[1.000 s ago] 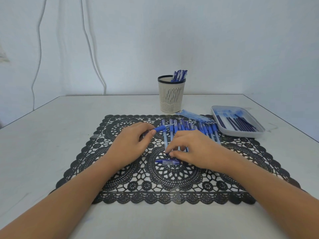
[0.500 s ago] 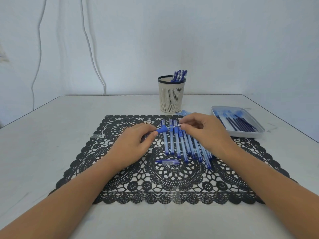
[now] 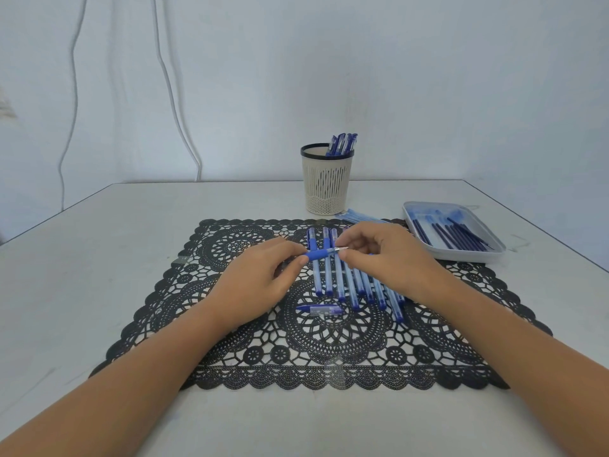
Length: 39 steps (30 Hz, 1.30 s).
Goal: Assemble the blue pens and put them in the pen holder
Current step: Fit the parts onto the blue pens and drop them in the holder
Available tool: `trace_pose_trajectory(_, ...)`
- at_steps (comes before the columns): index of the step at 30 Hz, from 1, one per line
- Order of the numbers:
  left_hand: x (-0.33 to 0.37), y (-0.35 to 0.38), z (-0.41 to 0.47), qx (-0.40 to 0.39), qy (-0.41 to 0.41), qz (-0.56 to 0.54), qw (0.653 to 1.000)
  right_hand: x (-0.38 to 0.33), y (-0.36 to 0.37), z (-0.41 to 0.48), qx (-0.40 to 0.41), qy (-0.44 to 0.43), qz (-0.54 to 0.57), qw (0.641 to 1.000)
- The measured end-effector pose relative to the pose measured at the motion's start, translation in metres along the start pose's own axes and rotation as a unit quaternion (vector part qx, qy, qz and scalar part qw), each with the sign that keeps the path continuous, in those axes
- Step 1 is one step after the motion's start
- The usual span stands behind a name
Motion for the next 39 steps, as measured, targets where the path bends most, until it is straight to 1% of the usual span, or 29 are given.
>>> trace_pose_trajectory(2,0.0005,0.0006,-0.0001,-0.001,0.006,0.001,1.000,0.0022,0.0023,-0.0002,-0.011,0.018,-0.026,0.999)
trace_pose_trajectory(5,0.0033,0.0009,0.0002,-0.003,0.016,0.000,1.000,0.0046,0.0040,-0.0004,-0.023,0.040,-0.031,0.998)
trace_pose_trajectory(9,0.0027,0.0002,0.0006,0.002,0.016,-0.004,1.000,0.0030,0.0062,-0.0020,-0.061,0.017,-0.026,0.998)
trace_pose_trajectory(14,0.0045,0.0014,-0.0010,-0.004,0.023,-0.001,1.000,0.0029,0.0035,-0.0017,-0.040,0.017,-0.046,0.998)
trace_pose_trajectory(19,0.0037,0.0005,-0.0001,0.001,0.023,0.000,1.000,0.0031,0.0071,-0.0027,-0.075,0.007,-0.035,0.997)
trace_pose_trajectory(23,0.0053,0.0005,-0.0005,0.001,0.028,-0.003,1.000,0.0032,0.0044,-0.0013,-0.055,0.022,-0.041,0.997)
trace_pose_trajectory(27,0.0063,0.0007,0.0001,0.002,0.030,0.000,1.000,0.0036,0.0062,-0.0035,-0.079,0.017,-0.048,0.996)
trace_pose_trajectory(31,0.0060,0.0014,-0.0004,-0.004,0.030,0.002,1.000,0.0028,0.0050,-0.0022,-0.062,0.025,-0.057,0.996)
trace_pose_trajectory(35,0.0037,0.0011,-0.0004,-0.003,0.020,0.001,1.000,0.0028,0.0050,-0.0036,-0.076,0.027,-0.047,0.996)
trace_pose_trajectory(39,0.0039,0.0011,-0.0007,0.002,0.023,0.005,1.000,0.0016,0.0022,-0.0022,-0.056,0.018,-0.089,0.994)
Point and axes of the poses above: each hand's wrist, its own z-axis towards the middle knuckle, its own y-axis out of the palm, x = y × z, the point moved 5 cm from there along z, towards the middle knuckle, and after that the axes turned 5 degrees about -x, right-handed, at the moved point
